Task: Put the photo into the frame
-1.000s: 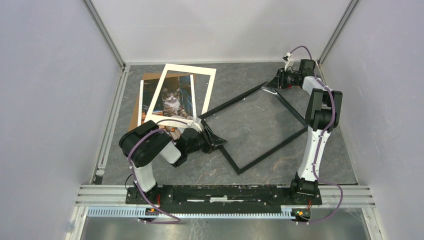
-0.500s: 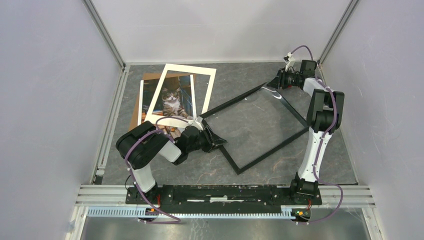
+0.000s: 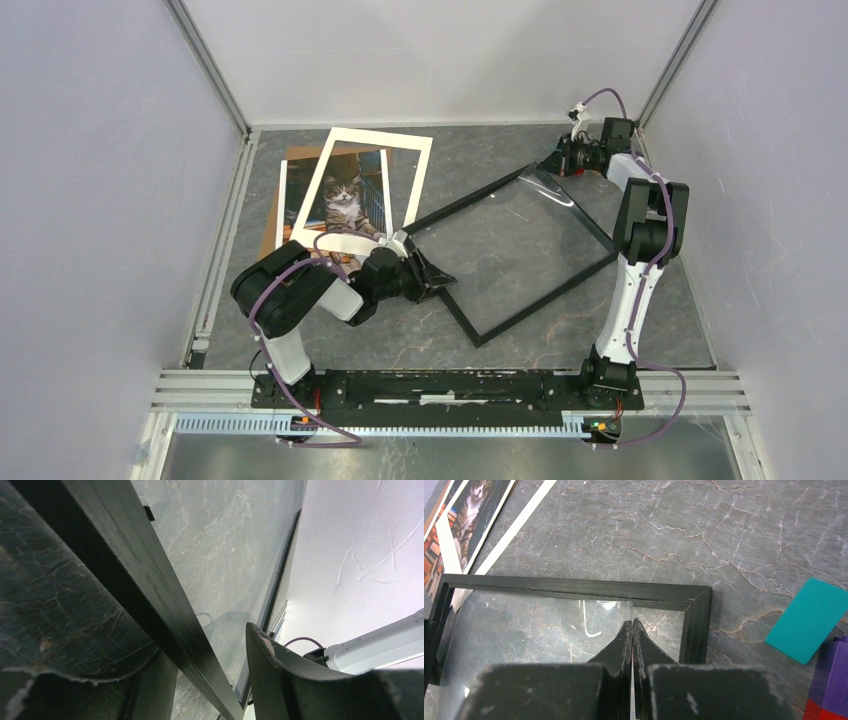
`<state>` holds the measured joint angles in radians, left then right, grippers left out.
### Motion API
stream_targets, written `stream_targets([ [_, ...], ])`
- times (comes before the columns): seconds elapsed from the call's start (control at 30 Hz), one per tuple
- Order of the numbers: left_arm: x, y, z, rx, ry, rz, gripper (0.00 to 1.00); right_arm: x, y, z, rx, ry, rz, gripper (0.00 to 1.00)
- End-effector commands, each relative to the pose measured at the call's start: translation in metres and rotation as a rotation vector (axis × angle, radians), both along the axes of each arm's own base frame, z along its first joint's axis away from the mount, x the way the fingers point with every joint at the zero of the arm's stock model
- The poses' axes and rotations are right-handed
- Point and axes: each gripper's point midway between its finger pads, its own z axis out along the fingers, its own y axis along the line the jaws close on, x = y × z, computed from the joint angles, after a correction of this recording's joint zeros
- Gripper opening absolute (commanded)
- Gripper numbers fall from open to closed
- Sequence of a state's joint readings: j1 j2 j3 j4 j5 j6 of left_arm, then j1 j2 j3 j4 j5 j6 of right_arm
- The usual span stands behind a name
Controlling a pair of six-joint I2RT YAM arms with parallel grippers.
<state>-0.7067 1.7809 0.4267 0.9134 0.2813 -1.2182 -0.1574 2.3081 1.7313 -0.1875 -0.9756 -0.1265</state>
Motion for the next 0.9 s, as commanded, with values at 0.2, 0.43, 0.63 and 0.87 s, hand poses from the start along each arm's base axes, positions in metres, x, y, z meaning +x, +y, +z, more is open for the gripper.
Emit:
stream_targets([
  [0.2,0.017,-0.003,0.012,-0.03,-0.005,0.031,0.71,-0.052,0.011,0.064,-0.035,-0.071,0.026,0.0],
  [0.43,0.019,0.002,0.01,-0.001,0.004,0.046,0.79,-0.067,0.01,0.1,-0.06,-0.117,0.007,0.0],
  [0.63,0.019,0.004,0.007,-0.013,0.026,0.056,0.82,-0.082,0.013,0.12,-0.061,-0.138,0.008,0.0],
  [0.87,0.022,0.002,0.016,-0.03,-0.01,0.043,0.64,-0.109,0.019,0.106,-0.075,-0.114,0.045,0.0],
])
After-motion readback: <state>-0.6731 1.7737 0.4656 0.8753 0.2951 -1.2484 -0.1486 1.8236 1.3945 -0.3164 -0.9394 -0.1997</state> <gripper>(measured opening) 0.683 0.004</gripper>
